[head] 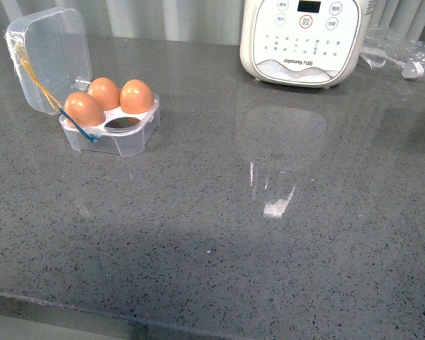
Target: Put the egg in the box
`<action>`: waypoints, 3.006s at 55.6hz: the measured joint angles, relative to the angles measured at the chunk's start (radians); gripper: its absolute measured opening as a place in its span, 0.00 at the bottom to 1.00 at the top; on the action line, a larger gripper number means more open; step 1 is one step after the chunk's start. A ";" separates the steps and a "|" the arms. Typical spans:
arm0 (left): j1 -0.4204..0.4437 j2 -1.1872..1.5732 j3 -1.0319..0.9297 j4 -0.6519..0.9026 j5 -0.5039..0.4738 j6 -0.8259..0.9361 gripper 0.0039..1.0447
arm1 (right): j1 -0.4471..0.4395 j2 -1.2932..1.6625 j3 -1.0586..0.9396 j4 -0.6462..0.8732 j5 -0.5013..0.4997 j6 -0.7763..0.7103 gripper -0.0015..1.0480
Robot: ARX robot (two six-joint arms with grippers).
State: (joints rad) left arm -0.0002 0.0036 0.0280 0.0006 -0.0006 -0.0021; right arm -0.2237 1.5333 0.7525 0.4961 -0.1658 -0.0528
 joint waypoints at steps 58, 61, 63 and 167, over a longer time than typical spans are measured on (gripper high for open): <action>0.000 0.000 0.000 0.000 0.000 0.000 0.94 | 0.017 0.080 0.022 -0.155 -0.039 -0.059 0.42; 0.000 0.000 0.000 0.000 0.000 0.000 0.94 | 0.019 0.077 0.018 -0.151 -0.037 -0.060 0.41; 0.000 0.000 0.000 0.000 0.000 0.000 0.94 | 0.021 0.074 0.015 -0.151 -0.035 -0.061 0.41; 0.000 0.000 0.000 0.000 0.000 0.000 0.94 | 0.812 0.391 0.503 -0.176 -0.227 -0.040 0.41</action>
State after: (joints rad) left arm -0.0002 0.0036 0.0280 0.0006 -0.0006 -0.0021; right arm 0.5884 1.9247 1.2552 0.3202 -0.3927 -0.0933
